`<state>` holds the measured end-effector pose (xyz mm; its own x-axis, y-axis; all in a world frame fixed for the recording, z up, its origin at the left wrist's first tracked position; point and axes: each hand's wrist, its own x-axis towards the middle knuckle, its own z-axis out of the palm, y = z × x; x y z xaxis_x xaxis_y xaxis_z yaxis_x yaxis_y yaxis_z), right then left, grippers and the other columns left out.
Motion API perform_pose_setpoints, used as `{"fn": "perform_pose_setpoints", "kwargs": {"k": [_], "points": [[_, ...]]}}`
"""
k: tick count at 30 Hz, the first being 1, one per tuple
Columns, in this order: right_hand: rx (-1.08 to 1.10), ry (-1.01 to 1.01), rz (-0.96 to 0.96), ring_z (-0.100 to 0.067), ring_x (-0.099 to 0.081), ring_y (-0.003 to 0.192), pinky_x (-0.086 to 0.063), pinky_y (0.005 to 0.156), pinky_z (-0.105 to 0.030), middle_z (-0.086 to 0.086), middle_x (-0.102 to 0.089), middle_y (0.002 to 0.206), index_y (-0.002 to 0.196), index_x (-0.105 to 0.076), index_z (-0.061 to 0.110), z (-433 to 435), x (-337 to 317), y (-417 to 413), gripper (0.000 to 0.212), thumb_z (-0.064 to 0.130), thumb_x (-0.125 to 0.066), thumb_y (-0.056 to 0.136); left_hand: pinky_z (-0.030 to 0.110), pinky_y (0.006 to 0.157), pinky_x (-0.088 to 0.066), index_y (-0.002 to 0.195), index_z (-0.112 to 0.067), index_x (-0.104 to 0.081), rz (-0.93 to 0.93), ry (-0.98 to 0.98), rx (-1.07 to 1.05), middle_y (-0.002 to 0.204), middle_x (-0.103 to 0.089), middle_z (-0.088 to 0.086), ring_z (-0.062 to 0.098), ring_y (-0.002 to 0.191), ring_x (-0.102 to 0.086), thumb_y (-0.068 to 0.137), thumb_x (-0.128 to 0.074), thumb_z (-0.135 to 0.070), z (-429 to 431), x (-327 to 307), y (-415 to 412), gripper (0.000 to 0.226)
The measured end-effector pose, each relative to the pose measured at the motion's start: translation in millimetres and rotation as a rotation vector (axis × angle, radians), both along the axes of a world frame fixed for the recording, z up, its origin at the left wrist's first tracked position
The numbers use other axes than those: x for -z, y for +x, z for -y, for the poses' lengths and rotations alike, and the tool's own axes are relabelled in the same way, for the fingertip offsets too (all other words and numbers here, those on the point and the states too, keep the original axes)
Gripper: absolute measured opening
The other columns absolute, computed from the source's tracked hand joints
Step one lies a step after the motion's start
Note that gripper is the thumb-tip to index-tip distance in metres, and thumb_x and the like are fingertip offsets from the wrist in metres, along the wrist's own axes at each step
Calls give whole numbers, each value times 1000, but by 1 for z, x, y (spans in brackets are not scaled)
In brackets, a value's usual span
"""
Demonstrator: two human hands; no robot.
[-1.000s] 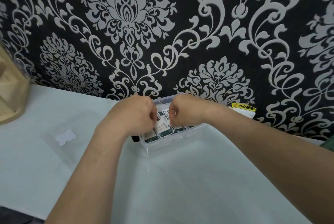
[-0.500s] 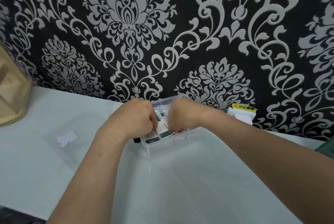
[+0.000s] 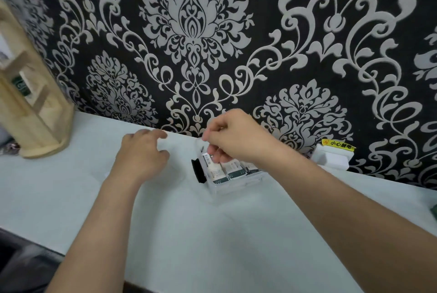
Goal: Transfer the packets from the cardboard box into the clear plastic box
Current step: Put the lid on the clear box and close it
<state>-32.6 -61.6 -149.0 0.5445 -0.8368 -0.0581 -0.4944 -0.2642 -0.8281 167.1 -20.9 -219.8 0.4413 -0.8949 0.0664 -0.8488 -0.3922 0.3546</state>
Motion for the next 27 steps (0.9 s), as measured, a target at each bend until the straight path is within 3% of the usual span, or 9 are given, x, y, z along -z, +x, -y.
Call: {"fn": "perform_pose_setpoints", "kwargs": {"k": [2,5,8,11,14,17,19,21,27], "points": [[-43,101,56,-16,-69,57,-60,60,-31,-13,-71,80,90,-67,5,-24,-3,16,20,7,-47,93,47,112,-26,142,-32,-39,17,104,-93,155,-28,6,32,142,-19,91,-49,-29,-7,12,18,53],[-174,38,-150,-24,-73,73,-60,77,-38,-8,-70,95,113,-63,13,-50,15,38,29,11,-44,91,52,116,-16,148,-35,-26,3,222,-228,160,-15,5,33,146,-10,95,-43,-35,-16,24,34,56],[-251,21,-324,-29,-66,95,-54,84,-34,-7,-55,130,141,-40,21,-62,42,55,49,14,-43,93,50,111,-25,147,-36,-28,18,285,-233,153,-28,3,33,139,-24,96,-39,-36,-26,27,43,52],[-174,-15,-314,-30,-56,113,-45,85,-33,-10,-49,135,146,-29,23,-66,56,67,54,17,-44,94,47,103,-31,140,-41,-37,1,225,-236,145,-38,2,30,134,-29,94,-41,-22,-30,24,49,49],[-119,-2,-234,-28,-56,106,-45,78,-31,-9,-41,138,144,-30,26,-69,61,77,58,8,-43,91,42,98,-37,128,-38,-51,-79,157,-286,134,-45,3,29,127,-41,85,-49,-13,-38,22,64,50],[-13,3,-74,-20,-54,107,-53,77,-34,-2,-43,135,136,-45,30,-69,63,73,64,-6,-39,83,37,86,-46,104,-23,-67,-366,-100,-324,104,-59,5,28,99,-57,81,-57,-21,-47,17,79,25],[7,19,114,-13,-53,110,-52,79,-27,-1,-49,130,129,-55,27,-68,57,69,67,-14,-37,80,32,62,-43,86,-14,-67,-711,-332,-368,84,-57,9,25,68,-49,83,-61,-21,-52,6,82,9],[-31,-29,228,-8,-56,107,-52,84,-21,1,-55,126,124,-60,25,-66,44,68,66,-18,-39,79,26,52,-33,83,-10,-68,-968,-431,-400,77,-58,11,19,58,-42,89,-57,-15,-52,-3,80,14],[-182,-310,148,-4,-47,120,-40,92,-10,13,-54,132,118,-65,27,-52,8,47,56,-9,-51,77,12,34,-27,81,-10,-71,-1113,-569,-397,74,-53,9,8,50,-41,87,-49,0,-50,-21,70,24]]}}
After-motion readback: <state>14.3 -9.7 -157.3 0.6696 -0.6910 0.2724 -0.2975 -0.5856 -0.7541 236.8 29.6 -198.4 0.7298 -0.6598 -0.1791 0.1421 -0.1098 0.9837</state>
